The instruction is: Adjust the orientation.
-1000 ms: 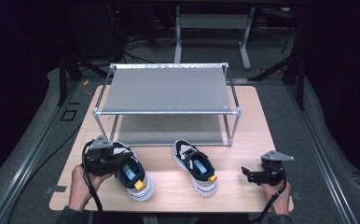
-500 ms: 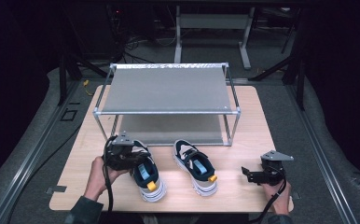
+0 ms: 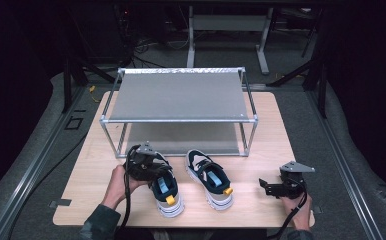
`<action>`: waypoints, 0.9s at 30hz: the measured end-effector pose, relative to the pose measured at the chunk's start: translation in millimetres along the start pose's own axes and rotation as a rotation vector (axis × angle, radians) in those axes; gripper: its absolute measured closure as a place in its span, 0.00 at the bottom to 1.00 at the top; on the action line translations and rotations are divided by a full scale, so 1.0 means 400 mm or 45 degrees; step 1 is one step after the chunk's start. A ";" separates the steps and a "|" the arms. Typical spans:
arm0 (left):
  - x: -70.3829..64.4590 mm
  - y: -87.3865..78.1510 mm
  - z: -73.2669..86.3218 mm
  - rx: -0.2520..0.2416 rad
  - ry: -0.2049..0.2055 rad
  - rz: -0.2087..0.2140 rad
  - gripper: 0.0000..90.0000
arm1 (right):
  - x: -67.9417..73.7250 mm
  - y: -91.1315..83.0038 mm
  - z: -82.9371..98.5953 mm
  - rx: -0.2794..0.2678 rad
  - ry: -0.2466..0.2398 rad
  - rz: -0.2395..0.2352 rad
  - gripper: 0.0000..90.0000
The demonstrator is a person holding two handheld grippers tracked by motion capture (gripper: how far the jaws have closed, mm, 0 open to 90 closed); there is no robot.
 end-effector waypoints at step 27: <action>-0.082 -0.046 0.053 0.005 -0.240 -0.198 0.60 | 0.000 0.001 0.000 0.000 0.006 -0.003 0.04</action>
Point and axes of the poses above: each handheld gripper's, and its own axes: y roughly forward along the jaws, z roughly out of its underside, x roughly to its left, the point moved 6 cm from there along y, roughly forward along the jaws, and after that the axes turned 8 degrees about y, right-handed, at the moved point
